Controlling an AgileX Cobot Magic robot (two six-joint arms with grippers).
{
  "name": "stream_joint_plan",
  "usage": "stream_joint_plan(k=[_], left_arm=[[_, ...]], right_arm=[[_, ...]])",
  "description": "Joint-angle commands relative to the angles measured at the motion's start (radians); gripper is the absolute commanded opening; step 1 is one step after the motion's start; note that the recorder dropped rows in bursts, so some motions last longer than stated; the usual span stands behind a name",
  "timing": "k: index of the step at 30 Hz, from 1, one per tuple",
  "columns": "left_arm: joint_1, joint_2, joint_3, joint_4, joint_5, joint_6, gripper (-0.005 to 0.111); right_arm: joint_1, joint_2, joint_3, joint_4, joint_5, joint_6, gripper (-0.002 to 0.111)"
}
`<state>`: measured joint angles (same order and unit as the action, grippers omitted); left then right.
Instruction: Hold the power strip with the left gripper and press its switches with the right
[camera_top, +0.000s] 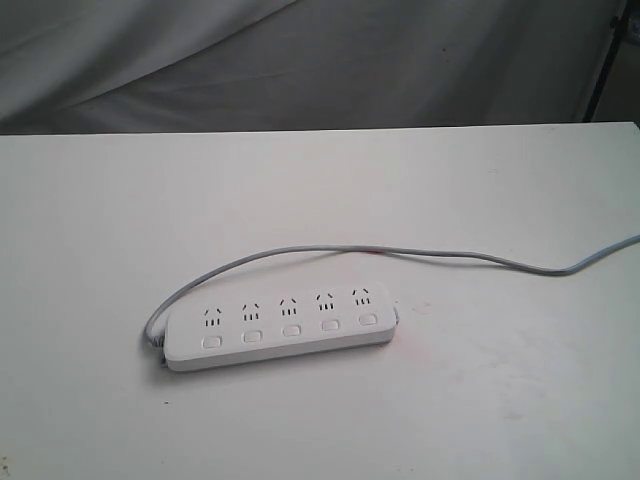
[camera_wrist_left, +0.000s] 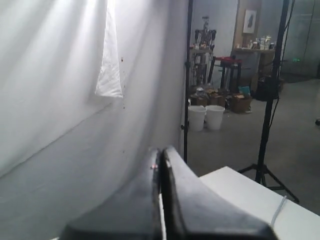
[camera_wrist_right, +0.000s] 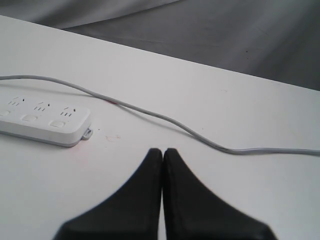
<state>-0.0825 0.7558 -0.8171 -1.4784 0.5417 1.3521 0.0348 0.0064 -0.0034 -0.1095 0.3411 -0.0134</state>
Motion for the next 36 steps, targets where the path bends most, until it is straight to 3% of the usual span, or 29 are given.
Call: stream_joint_plan(k=[1,7,12,26,36], left_arm=[[0.043,-0.129,-0.004,-0.006,0.011,-0.008,0.000],[0.170,-0.265,-0.004,-0.006,0.011,-0.008,0.000],[0.224,-0.351,-0.004,-0.006,0.011,-0.008,0.000],[0.286,-0.568,-0.004,-0.006,0.007,-0.008,0.000],[0.288,-0.705,-0.004,-0.006,0.007,-0.008,0.000]], right_arm=[[0.002,-0.006,0.003,0.007,-0.001,0.002,0.000],[0.002,-0.006,0.003,0.007,-0.001,0.002,0.000],[0.002,-0.006,0.003,0.007,-0.001,0.002,0.000],[0.002,-0.006,0.003,0.007,-0.001,0.002,0.000],[0.002,-0.006,0.003,0.007,-0.001,0.002,0.000]])
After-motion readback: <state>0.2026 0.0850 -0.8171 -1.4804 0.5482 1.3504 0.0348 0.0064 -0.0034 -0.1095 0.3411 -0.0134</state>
